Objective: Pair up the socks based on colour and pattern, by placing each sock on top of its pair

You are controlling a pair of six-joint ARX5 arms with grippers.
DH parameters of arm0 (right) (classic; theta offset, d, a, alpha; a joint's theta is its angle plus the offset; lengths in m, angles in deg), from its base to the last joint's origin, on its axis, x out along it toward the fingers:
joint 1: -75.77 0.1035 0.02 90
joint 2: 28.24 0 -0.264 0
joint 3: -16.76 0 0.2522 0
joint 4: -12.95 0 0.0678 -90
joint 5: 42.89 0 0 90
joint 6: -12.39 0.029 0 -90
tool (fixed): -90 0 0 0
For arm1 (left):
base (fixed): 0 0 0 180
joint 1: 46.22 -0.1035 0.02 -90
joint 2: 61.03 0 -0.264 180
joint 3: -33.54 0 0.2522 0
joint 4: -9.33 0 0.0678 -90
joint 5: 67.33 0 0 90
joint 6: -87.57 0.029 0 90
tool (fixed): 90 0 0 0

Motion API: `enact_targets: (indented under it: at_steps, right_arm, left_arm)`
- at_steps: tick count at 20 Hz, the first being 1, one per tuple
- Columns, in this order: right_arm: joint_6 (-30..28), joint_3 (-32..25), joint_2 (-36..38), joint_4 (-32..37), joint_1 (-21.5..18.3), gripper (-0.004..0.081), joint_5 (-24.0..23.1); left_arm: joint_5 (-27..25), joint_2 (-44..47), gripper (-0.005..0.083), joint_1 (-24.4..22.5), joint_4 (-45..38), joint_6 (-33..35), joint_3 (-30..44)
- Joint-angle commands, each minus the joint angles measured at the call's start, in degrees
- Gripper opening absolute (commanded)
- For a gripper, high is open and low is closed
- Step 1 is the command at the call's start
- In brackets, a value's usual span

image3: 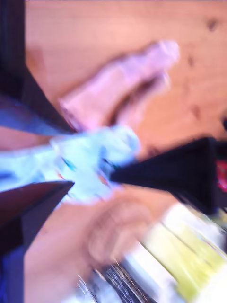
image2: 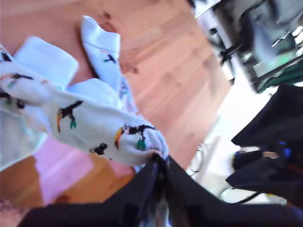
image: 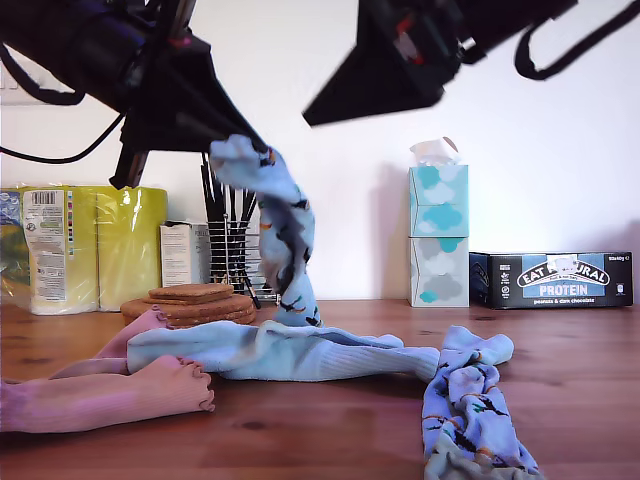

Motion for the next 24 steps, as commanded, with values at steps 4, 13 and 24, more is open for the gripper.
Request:
enact_targets:
  at_steps: [4,13,24]
  right_arm:
    - [-1.3,-0.5,-1.2,4.0,0.9,0.0375,-2.9]
    - [-1.7,-0.5,-6.3,9.7,1.4,0.0126,-12.0]
    - [-1.7,0.8,-6.2,9.2,0.5,-0.0013,-20.0]
  left_arm:
    - [0.7,-0.2,-0.0024,1.1,-9.2,-16.6,-0.1]
    - [-0.6,-0.2,-0.0024,5.8,-19.6,-28.9,-0.1]
    - [0.2,1.1,0.0358,3.4,-18.9,-17.4,-1.1]
